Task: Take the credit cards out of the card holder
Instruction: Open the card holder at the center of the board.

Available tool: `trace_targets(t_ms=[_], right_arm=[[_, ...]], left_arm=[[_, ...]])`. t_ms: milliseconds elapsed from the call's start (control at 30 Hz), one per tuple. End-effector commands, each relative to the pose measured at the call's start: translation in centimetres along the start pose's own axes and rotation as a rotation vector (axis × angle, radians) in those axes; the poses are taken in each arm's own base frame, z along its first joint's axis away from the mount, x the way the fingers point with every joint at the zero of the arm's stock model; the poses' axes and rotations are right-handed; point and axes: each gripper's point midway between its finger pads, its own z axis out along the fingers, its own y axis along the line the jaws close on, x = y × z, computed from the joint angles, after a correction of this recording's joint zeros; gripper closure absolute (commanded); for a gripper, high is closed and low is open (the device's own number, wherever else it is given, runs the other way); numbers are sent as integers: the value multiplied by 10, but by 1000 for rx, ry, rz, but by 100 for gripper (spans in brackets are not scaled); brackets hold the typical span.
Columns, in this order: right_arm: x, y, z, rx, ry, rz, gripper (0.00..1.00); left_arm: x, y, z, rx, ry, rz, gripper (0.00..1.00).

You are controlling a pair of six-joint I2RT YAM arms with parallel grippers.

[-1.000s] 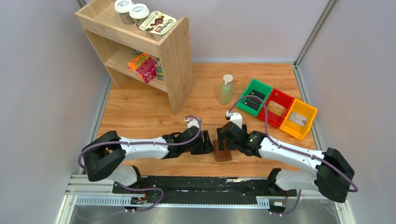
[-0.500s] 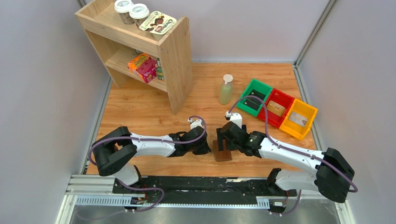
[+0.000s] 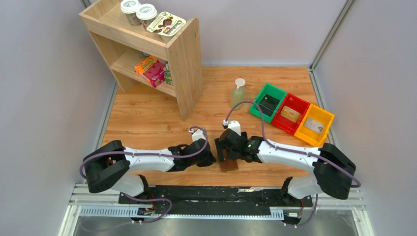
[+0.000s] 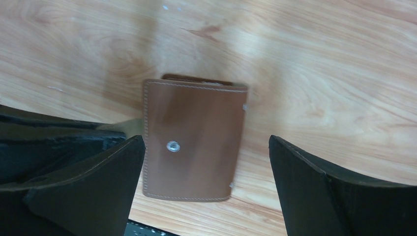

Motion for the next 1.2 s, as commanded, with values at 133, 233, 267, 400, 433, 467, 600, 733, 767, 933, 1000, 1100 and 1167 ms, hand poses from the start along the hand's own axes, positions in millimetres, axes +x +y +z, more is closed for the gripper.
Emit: trace_targets(t_ms=[133, 233, 267, 400, 433, 467, 600, 733, 767, 933, 1000, 1100, 1167], right_arm=[[-21, 45, 9, -62, -7, 0, 0], [-16, 48, 16, -58, 21, -8, 0], [-14, 46, 18, -43, 29, -10, 0], [-5, 33, 27, 31, 59, -29, 0], [-4, 31, 28, 44, 61, -31, 0], [-5, 29, 28, 58, 59, -31, 0], [-11, 27, 18, 55, 38, -36, 0], [-20, 21, 4, 54, 5, -27, 0], [-21, 19, 0, 51, -2, -20, 0], [-22, 4, -5, 50, -13, 2, 1], [-20, -2, -5, 54, -9, 8, 1], [-17, -10, -5, 55, -7, 23, 2], [-15, -16, -5, 61, -8, 30, 4]], left_arm=[[-14, -18, -8, 63, -74, -24, 100], [-14, -19, -10, 65, -81, -22, 100], [-15, -20, -11, 67, -83, -24, 100], [-18, -19, -16, 70, -106, -32, 100], [-19, -18, -18, 70, -116, -36, 100], [-19, -16, -19, 63, -118, -35, 100], [-21, -6, -24, 24, -133, -44, 100], [-20, 7, -26, -34, -135, -53, 100], [-20, 13, -27, -58, -138, -50, 100], [-22, 20, -31, -85, -152, -63, 100], [-23, 21, -31, -90, -154, -65, 100], [-23, 23, -33, -97, -158, -64, 100], [-24, 25, -34, -106, -161, -63, 100]])
